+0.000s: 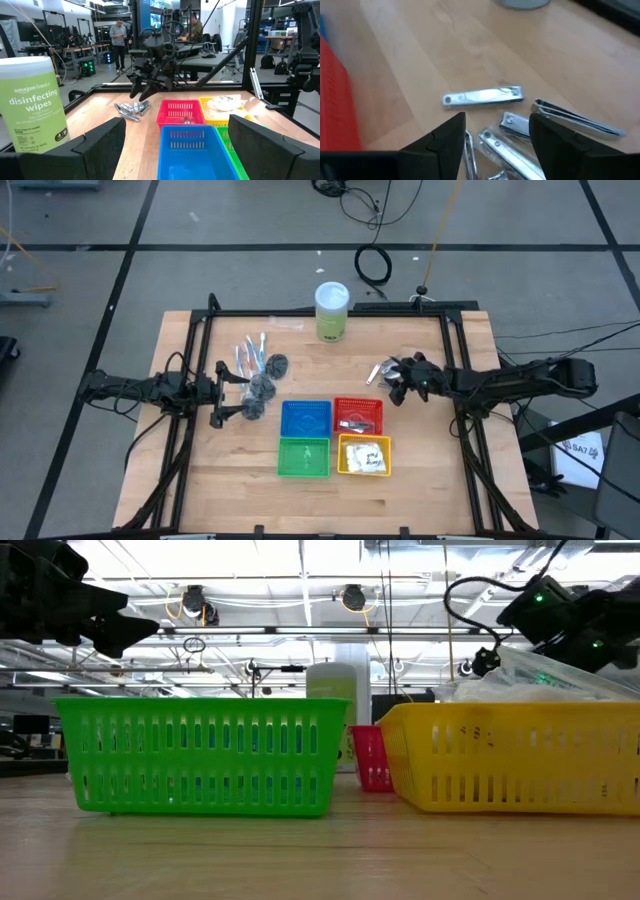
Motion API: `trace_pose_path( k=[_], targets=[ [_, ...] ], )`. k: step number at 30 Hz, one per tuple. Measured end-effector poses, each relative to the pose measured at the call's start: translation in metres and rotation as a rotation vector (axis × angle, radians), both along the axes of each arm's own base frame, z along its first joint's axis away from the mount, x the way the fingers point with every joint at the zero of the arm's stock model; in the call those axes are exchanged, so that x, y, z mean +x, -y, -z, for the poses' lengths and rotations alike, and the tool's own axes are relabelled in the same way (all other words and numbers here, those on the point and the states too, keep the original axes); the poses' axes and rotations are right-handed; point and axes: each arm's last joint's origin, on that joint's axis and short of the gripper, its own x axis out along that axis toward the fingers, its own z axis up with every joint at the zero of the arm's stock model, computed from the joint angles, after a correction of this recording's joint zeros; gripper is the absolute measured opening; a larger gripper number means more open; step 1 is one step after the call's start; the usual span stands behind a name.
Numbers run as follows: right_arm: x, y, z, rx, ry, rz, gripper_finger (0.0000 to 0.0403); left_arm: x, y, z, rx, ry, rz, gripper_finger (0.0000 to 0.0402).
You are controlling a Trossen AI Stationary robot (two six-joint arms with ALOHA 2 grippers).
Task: Pick & Place Travel size toiletries
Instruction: Put the nail cutter into the red basket
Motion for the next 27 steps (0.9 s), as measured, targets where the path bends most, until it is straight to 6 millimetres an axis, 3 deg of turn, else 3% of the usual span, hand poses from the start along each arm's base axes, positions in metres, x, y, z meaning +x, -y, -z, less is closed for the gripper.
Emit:
trace_pose_path(
  k=[13,27],
  targets=[
    [0.007,0.007,0.019,0.072,-0.129,-0.077,0.0208,0.000,0.000,0.000,0.000,0.000,0.000,0.0347],
    [0.007,0.004,0.009,-0.019,-0.099,-0.176,0.0201,0.000,0.000,0.000,0.000,0.000,0.000,0.0347]
  ],
)
